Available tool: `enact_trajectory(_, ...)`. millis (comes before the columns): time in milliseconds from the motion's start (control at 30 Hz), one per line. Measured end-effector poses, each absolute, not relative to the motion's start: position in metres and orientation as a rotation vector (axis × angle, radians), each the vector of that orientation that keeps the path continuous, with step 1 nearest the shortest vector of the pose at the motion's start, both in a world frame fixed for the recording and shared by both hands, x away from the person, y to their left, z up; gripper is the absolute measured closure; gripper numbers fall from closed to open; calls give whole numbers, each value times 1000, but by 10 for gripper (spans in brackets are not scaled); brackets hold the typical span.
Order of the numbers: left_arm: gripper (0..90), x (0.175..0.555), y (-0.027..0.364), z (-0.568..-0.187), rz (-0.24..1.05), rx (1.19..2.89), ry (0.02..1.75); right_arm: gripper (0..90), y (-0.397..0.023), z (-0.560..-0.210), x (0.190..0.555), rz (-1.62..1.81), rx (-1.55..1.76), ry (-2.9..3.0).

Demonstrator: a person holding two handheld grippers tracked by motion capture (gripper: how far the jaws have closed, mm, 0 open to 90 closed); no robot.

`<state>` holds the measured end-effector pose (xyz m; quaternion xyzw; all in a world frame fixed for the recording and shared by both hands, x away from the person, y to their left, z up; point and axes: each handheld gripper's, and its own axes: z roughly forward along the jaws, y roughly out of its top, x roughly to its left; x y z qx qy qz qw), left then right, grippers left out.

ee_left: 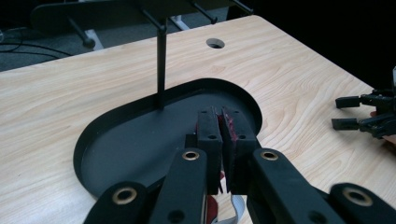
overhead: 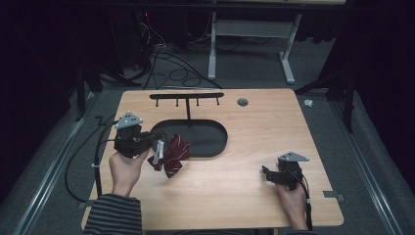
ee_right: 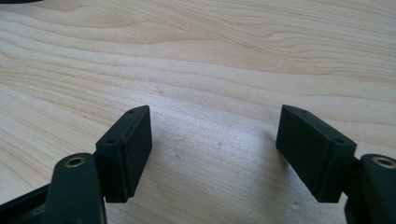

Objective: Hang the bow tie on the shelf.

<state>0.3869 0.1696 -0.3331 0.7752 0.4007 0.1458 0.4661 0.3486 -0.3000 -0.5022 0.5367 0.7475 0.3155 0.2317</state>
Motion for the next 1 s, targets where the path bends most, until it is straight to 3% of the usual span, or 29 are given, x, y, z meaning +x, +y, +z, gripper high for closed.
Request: enact_trajectory(1000,870,434,146,-314,371,1912,956,284,-300,-502,348,869,1461,2066)
